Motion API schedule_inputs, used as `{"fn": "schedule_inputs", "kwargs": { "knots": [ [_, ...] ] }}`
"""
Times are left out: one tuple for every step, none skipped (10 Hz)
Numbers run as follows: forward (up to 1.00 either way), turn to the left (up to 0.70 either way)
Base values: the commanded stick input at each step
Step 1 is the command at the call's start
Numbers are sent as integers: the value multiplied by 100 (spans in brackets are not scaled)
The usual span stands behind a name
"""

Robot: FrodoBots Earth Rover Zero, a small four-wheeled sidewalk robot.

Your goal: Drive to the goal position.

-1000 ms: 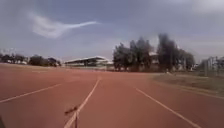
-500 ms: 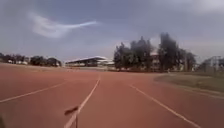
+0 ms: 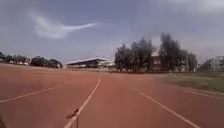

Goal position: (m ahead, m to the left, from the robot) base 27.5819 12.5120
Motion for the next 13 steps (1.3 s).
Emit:
{"fn": "schedule_inputs", "kwargs": {
  "knots": [
    [70,0],
    [70,0],
    [70,0],
    [70,0],
    [70,0],
    [70,0],
    [70,0],
    [70,0],
    [70,0],
    [70,0],
    [70,0],
    [70,0],
    [70,0]
  ]
}}
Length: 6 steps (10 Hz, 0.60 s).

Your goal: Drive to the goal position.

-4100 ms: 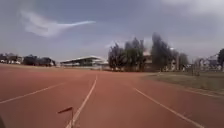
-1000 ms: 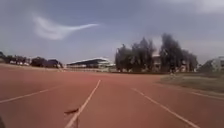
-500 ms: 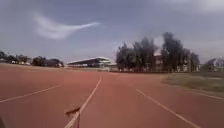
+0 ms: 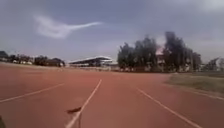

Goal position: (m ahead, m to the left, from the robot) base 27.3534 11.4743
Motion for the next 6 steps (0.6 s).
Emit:
{"fn": "schedule_inputs", "kwargs": {
  "knots": [
    [70,0],
    [70,0],
    [70,0],
    [70,0],
    [70,0],
    [70,0]
  ]
}}
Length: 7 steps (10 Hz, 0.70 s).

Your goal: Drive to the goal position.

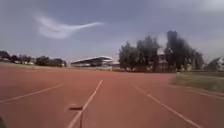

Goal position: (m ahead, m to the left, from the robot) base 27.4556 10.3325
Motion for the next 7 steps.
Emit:
{"fn": "schedule_inputs", "kwargs": {
  "knots": [
    [70,0],
    [70,0],
    [70,0],
    [70,0],
    [70,0],
    [70,0],
    [70,0]
  ]
}}
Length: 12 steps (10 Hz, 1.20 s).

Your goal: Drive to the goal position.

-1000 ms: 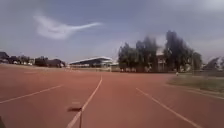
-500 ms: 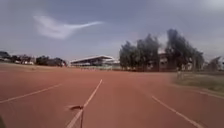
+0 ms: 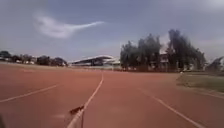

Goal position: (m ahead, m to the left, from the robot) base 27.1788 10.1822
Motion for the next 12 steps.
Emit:
{"fn": "schedule_inputs", "kwargs": {
  "knots": [
    [70,0],
    [70,0],
    [70,0],
    [70,0],
    [70,0],
    [70,0],
    [70,0],
    [70,0],
    [70,0],
    [70,0],
    [70,0],
    [70,0]
  ]
}}
